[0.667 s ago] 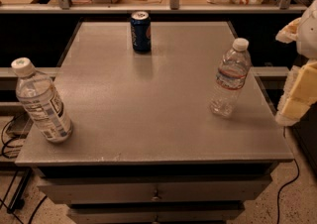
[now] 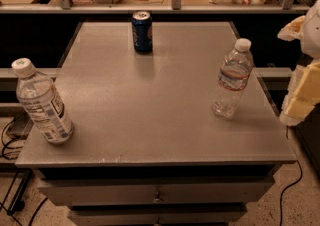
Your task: Move water bottle near blue plastic bottle
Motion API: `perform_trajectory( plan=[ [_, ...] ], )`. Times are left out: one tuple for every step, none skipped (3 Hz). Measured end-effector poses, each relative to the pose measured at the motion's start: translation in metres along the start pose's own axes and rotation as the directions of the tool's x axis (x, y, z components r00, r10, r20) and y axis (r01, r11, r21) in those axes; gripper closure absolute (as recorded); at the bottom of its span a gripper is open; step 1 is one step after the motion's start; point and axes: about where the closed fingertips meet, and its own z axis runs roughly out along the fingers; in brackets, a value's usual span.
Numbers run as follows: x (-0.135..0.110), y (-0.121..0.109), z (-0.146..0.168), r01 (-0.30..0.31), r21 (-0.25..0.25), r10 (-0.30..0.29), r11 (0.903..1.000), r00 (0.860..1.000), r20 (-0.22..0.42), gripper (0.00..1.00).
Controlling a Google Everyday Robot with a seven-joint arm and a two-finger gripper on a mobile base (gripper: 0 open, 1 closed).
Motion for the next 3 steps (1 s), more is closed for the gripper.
perform_trajectory(
  plan=[
    [0.003, -0.011, 0.009, 0.013, 0.015, -0.014, 0.9998, 0.995, 0.098, 0.00],
    [-0.008, -0.021, 0.030, 0.019, 0.003, -0.019, 0.9998, 0.969, 0.244, 0.00],
    [-0.019, -0.031, 0.050, 0.010, -0.029, 0.002, 0.9995, 0.931, 0.366, 0.00]
  ],
)
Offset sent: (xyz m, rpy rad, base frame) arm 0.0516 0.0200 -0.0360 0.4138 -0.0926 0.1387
